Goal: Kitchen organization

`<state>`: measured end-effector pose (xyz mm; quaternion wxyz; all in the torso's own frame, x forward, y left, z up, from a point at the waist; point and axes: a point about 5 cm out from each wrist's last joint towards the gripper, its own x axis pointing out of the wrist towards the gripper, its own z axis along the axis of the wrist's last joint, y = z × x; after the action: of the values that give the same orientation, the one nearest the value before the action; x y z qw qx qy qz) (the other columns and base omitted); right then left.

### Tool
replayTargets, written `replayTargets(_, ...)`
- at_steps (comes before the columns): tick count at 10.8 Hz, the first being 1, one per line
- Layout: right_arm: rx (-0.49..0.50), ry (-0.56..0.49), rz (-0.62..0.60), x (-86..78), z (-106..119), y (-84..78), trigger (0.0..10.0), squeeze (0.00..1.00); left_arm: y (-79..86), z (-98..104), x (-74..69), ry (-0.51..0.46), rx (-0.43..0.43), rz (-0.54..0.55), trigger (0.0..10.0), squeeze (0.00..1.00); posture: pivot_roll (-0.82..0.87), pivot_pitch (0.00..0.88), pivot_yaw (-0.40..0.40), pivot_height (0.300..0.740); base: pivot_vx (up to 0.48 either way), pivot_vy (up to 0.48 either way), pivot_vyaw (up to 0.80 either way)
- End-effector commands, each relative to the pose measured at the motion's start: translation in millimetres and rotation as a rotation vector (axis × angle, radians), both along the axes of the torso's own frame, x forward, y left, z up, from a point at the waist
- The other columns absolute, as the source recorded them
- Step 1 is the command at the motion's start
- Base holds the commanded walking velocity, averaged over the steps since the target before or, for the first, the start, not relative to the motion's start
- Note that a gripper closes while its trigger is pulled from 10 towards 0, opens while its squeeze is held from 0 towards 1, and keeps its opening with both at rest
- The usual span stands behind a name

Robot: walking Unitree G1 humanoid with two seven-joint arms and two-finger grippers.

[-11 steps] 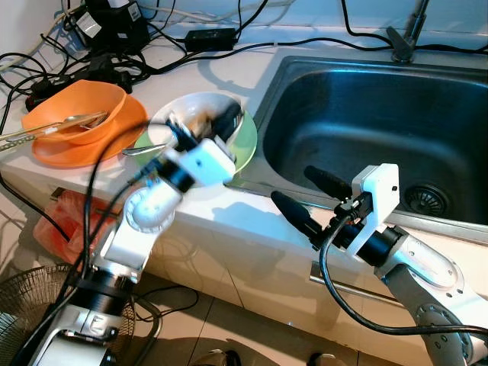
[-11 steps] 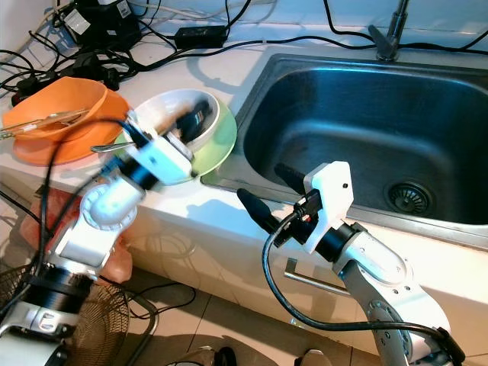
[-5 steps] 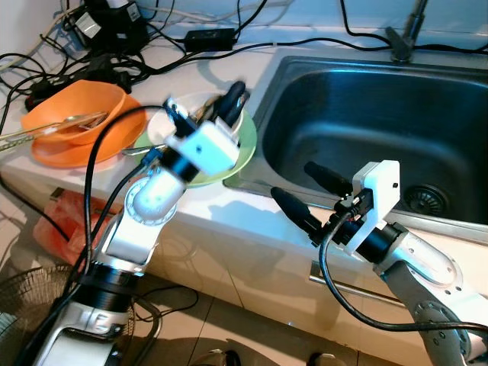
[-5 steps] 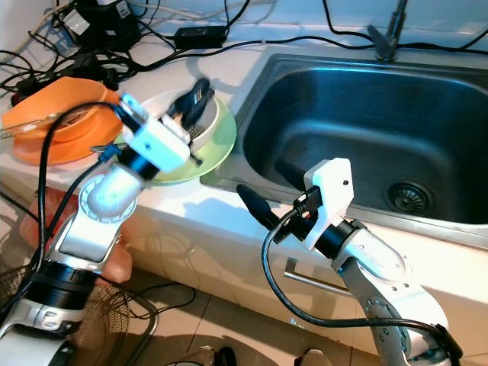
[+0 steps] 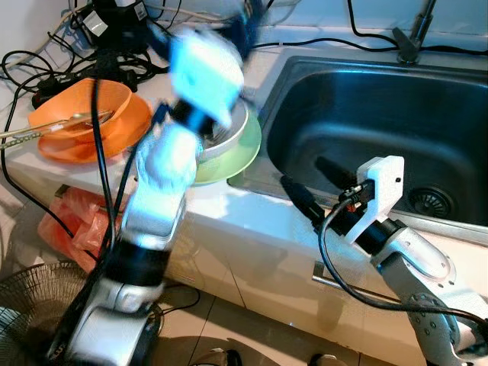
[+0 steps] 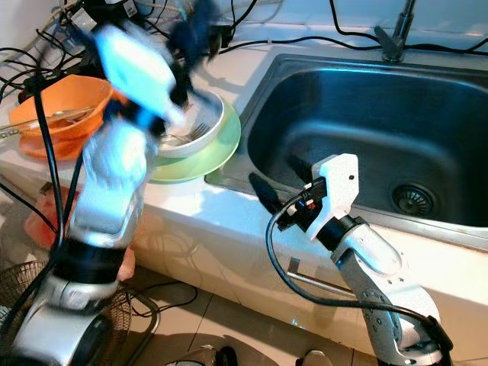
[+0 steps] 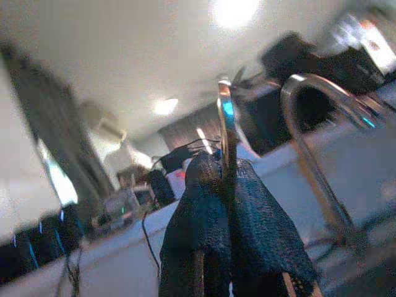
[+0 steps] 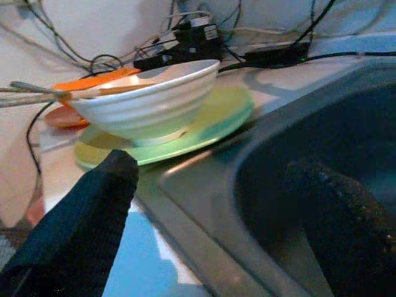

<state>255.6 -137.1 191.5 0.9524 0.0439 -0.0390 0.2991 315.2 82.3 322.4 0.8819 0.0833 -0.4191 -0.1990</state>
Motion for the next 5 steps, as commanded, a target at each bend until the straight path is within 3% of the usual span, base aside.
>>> replayTargets(1,0.009,-0.025,-0.023,3.2,4.2,-0.6,10.0,0.00,12.8,2.1,9.9,0.088,-0.122,-0.004,0.0,0.00,-0.01,0.124,0.148,0.740,0.000,0.000,0.00)
replayTargets(2,0.028,-0.024,-0.091,8.4,4.1,-5.7,10.0,0.00,15.4,-2.1,20.7,0.247,-0.289,-0.099,0.0,0.00,-0.01,0.124,0.148,0.740,0.000,0.000,0.00)
replayTargets(3,0.083,-0.010,-0.190,16.1,4.3,-13.0,10.0,0.00,11.7,-10.8,29.1,0.437,-0.496,-0.284,0.0,0.00,-0.01,0.124,0.152,0.740,0.000,0.000,0.00)
replayTargets(5,0.130,-0.006,-0.254,22.4,5.8,-16.3,10.0,0.00,7.0,-22.3,33.5,0.608,-0.715,-0.469,0.0,0.00,0.00,0.126,0.157,0.740,0.000,0.000,0.00)
